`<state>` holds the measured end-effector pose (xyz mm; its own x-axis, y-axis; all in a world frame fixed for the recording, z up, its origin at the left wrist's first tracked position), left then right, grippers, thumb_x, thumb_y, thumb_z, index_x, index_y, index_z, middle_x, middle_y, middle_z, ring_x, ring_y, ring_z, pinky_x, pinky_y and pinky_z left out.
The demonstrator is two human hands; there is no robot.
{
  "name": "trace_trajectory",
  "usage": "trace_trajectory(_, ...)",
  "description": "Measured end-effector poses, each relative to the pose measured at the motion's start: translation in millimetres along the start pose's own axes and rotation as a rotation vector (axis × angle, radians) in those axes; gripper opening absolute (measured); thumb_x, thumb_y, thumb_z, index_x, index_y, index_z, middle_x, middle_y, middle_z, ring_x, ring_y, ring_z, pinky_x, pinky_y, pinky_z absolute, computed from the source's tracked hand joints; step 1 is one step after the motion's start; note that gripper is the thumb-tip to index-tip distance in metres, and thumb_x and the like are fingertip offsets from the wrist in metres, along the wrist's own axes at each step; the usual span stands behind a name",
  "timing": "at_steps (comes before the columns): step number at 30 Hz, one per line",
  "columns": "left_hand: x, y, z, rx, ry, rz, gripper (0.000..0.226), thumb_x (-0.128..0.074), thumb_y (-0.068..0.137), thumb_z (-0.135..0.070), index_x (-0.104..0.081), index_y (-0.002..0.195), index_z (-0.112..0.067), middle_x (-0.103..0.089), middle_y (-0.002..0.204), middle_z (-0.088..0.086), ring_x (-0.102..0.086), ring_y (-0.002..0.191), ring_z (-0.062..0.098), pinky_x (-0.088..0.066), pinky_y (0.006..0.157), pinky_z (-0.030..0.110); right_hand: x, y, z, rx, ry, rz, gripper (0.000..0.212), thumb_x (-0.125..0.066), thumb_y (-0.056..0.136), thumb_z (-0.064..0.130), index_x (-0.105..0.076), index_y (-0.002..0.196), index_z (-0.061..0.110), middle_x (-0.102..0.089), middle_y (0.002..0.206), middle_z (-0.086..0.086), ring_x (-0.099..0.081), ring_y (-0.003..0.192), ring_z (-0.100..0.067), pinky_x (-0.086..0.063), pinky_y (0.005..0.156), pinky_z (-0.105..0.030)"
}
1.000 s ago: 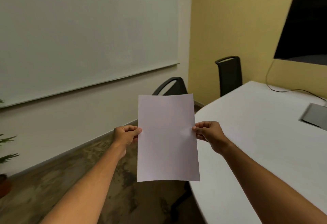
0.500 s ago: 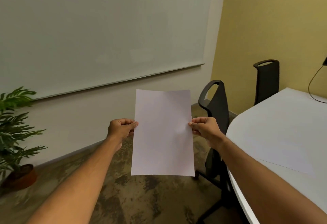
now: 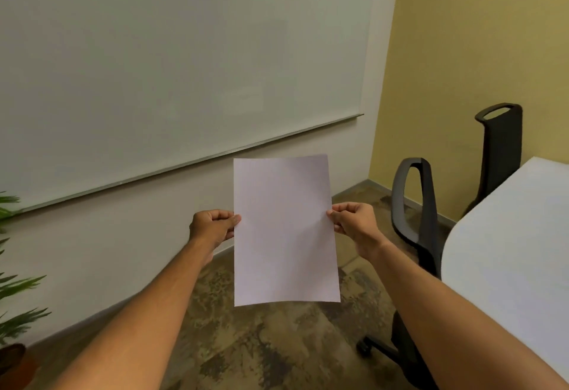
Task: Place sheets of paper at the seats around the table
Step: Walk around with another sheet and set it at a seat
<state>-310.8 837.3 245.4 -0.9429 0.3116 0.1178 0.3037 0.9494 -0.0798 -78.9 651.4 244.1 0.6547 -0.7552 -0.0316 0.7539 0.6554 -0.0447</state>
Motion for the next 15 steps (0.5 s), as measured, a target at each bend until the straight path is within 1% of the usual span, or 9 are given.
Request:
trace_trajectory(2, -12.2, 36.9, -5.1, -0.004, 0.011, 0.02, 0.015, -0.08, 0.08, -0.01, -0.07, 0.091, -0.009, -0.071, 0.094, 0.007, -0.07, 0.083, 0.018, -0.058, 0.076, 0.03, -8.1, 34.2, 1.7, -0.001, -0.004, -0.028, 0.011, -0.068, 0.086, 0.0, -0.069, 0.092, -0.01, -0.068, 0.085, -0.016, -0.062, 0.075, -0.02, -0.055, 0.067, -0.031)
trace_trajectory(5, -34.1, 87.6, -12.5, -0.003, 0.026, 0.04, 0.014, -0.08, 0.08, -0.01, -0.069, 0.089, -0.01, -0.071, 0.093, 0.006, -0.07, 0.084, 0.018, -0.058, 0.073, 0.028, -15.8, 79.8, 3.9, -0.012, -0.007, -0.08, 0.016, -0.067, 0.087, -0.001, -0.067, 0.095, -0.014, -0.066, 0.087, -0.018, -0.06, 0.078, -0.024, -0.054, 0.077, -0.038)
trace_trajectory(7, -51.9, 120.7, -17.6, -0.008, 0.031, 0.064, 0.014, -0.08, 0.08, -0.01, -0.069, 0.088, -0.011, -0.071, 0.093, 0.006, -0.07, 0.083, 0.018, -0.058, 0.074, 0.028, -19.0, 107.9, 6.0, -0.022, 0.013, -0.118, 0.013, -0.066, 0.086, -0.002, -0.067, 0.092, -0.013, -0.065, 0.085, -0.018, -0.058, 0.078, -0.026, -0.052, 0.077, -0.039)
trace_trajectory(9, -71.9, 158.3, -21.6, -0.011, 0.036, 0.096, 0.013, -0.08, 0.08, -0.01, -0.069, 0.087, -0.011, -0.071, 0.094, 0.006, -0.07, 0.084, 0.019, -0.059, 0.075, 0.03, -20.8, 137.0, 6.2, -0.023, 0.024, -0.158, 0.006, -0.065, 0.086, -0.002, -0.069, 0.083, -0.006, -0.065, 0.081, -0.016, -0.058, 0.077, -0.025, -0.051, 0.074, -0.037)
trace_trajectory(10, -82.1, 177.1, -22.5, -0.013, 0.04, 0.117, 0.012, -0.08, 0.08, -0.01, -0.069, 0.085, -0.012, -0.071, 0.093, 0.006, -0.07, 0.083, 0.019, -0.059, 0.075, 0.03, -21.4, 151.8, 4.8, -0.023, 0.028, -0.179, 0.008, -0.065, 0.086, -0.002, -0.069, 0.079, -0.002, -0.066, 0.08, -0.015, -0.058, 0.076, -0.024, -0.051, 0.073, -0.037)
trace_trajectory(13, -114.7, 238.3, -27.2, -0.024, 0.051, 0.191, 0.013, -0.08, 0.079, -0.009, -0.068, 0.082, -0.013, -0.072, 0.092, 0.006, -0.071, 0.082, 0.019, -0.059, 0.074, 0.03, -23.2, 200.6, -0.6, -0.034, 0.029, -0.248, 0.007, -0.065, 0.087, -0.002, -0.069, 0.081, -0.002, -0.066, 0.083, -0.016, -0.06, 0.077, -0.023, -0.054, 0.075, -0.037)
trace_trajectory(15, -138.6, 281.2, -32.8, -0.034, 0.054, 0.252, 0.013, -0.08, 0.079, -0.008, -0.068, 0.084, -0.012, -0.072, 0.093, 0.007, -0.071, 0.083, 0.021, -0.059, 0.078, 0.033, -24.6, 234.1, -1.3, -0.028, 0.038, -0.275, 0.007, -0.065, 0.088, -0.001, -0.069, 0.082, -0.002, -0.067, 0.082, -0.014, -0.062, 0.075, -0.02, -0.056, 0.07, -0.032)
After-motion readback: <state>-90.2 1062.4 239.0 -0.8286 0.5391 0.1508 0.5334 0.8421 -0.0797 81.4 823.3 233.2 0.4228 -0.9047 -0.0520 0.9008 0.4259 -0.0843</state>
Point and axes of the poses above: each hand's wrist, its own y-axis towards the middle knuckle, its own x-axis out of the back of the hand, z = x × y, the point moved 1 cm from there along y, towards the middle knuckle
